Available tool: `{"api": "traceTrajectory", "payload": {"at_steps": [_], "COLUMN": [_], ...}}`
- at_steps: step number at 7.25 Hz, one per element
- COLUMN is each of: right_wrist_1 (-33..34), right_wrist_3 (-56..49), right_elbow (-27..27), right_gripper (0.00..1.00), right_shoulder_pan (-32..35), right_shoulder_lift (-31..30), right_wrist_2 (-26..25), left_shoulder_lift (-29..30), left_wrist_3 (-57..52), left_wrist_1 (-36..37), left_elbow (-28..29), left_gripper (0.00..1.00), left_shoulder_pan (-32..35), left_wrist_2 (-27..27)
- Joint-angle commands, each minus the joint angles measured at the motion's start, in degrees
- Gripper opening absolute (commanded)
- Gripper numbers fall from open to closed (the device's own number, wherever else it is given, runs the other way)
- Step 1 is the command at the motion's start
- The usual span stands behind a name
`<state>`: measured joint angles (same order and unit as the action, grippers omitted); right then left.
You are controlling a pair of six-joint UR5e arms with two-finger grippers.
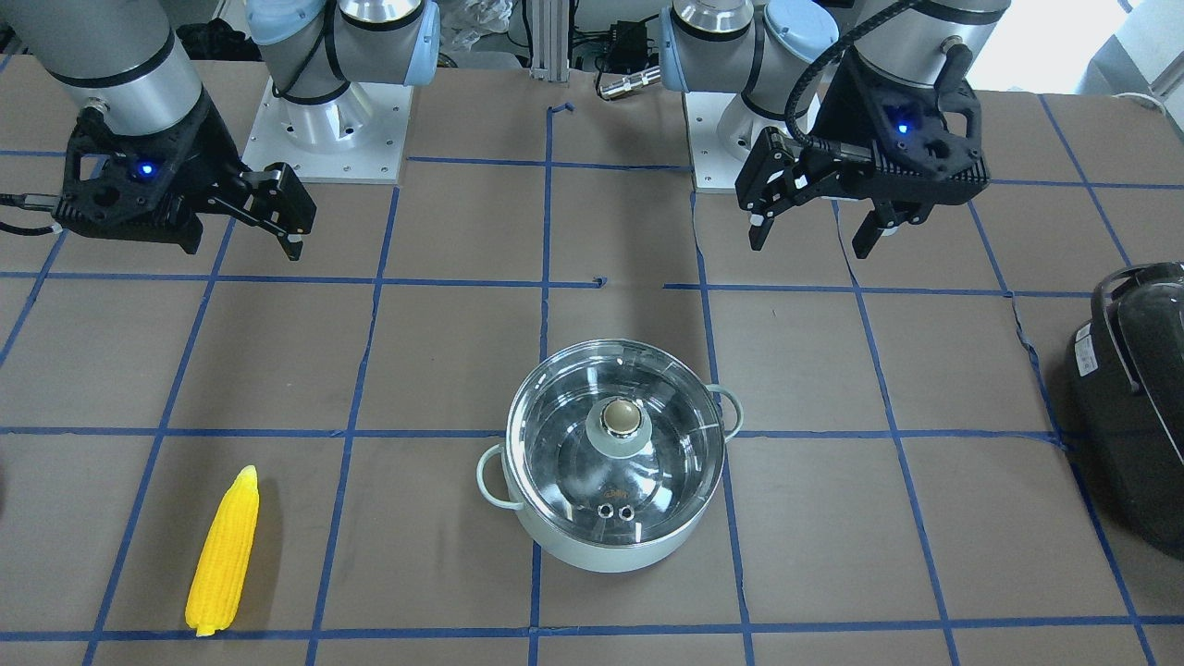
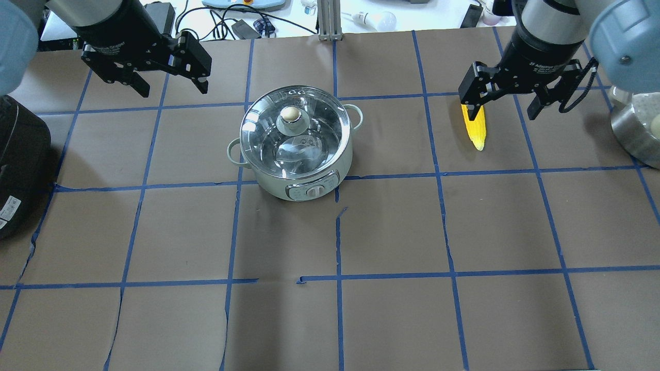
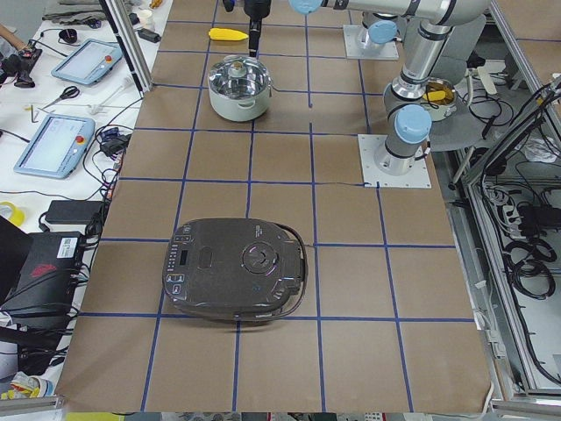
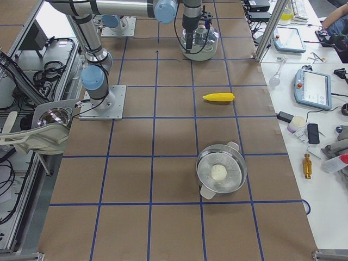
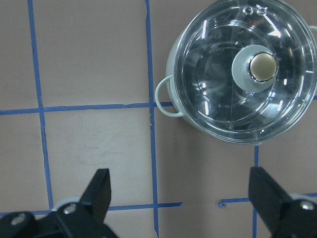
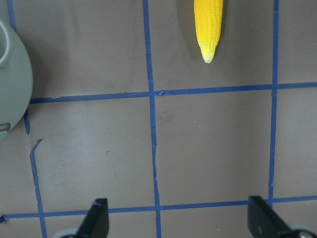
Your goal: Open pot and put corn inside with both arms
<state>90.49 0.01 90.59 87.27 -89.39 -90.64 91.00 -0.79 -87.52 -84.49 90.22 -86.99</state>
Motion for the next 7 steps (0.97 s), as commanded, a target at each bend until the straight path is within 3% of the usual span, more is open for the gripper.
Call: {"api": "traceTrajectory", "payload": {"at_steps": [1,7], "right_wrist_1": [0.1,0.4], "right_wrist_3": [0.0,-0.6], "right_elbow": [0.0,-0.1], "right_gripper": [1.0,1.0], "right_shoulder_pan": [0.0,0.0], "right_shoulder_lift": [0.0,0.1], "right_wrist_2": [0.4,-0.2], "left_shoulder_lift": [0.1,0.1], "left_wrist_3": [0.0,0.9], "left_wrist_1": [0.2,0.3], "left_elbow": [0.0,-0.2], "left_gripper": [1.0,1.0], "left_shoulder_pan": [0.0,0.1], "left_wrist_2": [0.1,-0.1]}}
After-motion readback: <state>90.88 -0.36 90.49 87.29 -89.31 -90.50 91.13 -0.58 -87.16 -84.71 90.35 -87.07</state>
